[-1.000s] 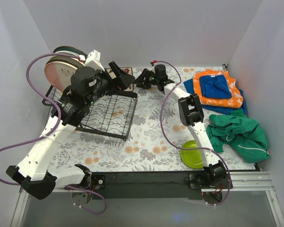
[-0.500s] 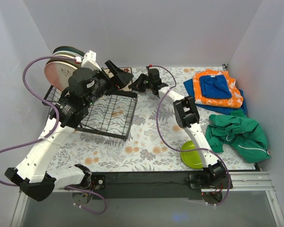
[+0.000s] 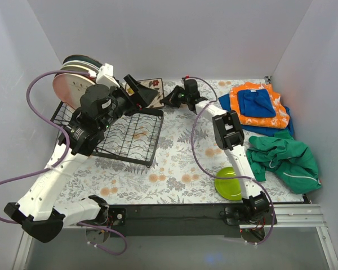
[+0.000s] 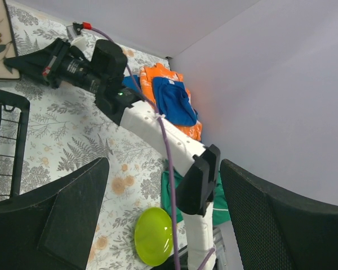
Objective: Load the plates into the dish rack
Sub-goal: Grab a plate with the right arm
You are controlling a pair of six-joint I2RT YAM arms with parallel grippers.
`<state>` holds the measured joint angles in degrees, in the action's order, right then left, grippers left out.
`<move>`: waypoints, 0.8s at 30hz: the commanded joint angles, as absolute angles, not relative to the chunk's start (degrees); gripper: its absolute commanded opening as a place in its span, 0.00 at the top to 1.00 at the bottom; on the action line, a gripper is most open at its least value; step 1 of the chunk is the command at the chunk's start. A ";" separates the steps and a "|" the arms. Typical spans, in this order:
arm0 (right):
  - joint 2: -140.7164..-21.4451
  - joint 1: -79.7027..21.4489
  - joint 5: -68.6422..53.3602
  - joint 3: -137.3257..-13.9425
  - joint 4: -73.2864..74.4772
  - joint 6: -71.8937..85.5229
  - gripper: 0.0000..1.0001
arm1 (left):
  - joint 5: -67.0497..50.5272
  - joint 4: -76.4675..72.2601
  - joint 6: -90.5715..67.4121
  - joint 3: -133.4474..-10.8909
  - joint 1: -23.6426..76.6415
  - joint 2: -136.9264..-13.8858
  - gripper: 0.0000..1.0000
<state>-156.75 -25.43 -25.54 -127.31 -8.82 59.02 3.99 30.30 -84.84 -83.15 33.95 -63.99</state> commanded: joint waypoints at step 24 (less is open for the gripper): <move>-116.20 -2.56 -38.58 -77.26 9.13 18.65 0.99 | -9.40 19.25 -83.23 -73.39 33.92 -66.44 0.21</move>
